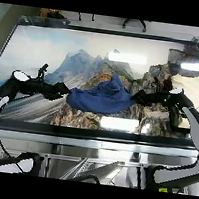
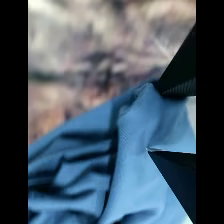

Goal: Fold the shirts.

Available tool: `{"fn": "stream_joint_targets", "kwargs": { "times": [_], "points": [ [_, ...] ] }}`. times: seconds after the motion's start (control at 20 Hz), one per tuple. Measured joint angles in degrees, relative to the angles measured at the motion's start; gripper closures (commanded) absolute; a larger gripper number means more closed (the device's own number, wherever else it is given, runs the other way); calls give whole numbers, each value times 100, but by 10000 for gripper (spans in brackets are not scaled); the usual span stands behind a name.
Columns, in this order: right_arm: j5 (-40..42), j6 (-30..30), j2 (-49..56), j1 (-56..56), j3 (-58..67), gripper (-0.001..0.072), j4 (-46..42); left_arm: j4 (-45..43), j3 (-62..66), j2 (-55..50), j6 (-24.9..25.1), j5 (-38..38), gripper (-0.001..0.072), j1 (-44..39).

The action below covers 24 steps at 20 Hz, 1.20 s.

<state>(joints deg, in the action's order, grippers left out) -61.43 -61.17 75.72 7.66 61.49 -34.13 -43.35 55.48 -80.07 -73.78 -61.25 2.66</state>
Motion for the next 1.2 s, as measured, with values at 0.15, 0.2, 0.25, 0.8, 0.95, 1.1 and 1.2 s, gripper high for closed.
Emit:
{"fn": "stream_joint_targets", "kwargs": {
  "times": [0.15, 0.2, 0.25, 0.8, 0.95, 1.1, 1.2],
  "points": [
    [-138, 334, 142, -74, 26, 694, 382, 146, -68, -55, 79, 286, 543, -317],
    [-188, 389, 162, -92, 31, 694, 442, 173, -79, -92, 101, 348, 695, -424],
    [-245, 437, 177, -101, 35, 694, 509, 188, -87, -129, 144, 387, 693, -511],
    [-1517, 1106, -1207, 116, 1932, 693, 1683, 402, 1908, 1257, 271, -310, 694, -544],
    [-1530, 1582, -2057, 151, 2942, 693, 1917, 511, 3005, 2284, 299, -162, 695, -444],
    [-1185, 1991, -2824, 166, 3458, 693, 1878, 498, 3681, 3119, 319, -44, 694, -404],
    [-1058, 2149, -3071, 168, 3598, 693, 1764, 365, 3665, 3506, 256, -103, 694, -393]
  ]
}}
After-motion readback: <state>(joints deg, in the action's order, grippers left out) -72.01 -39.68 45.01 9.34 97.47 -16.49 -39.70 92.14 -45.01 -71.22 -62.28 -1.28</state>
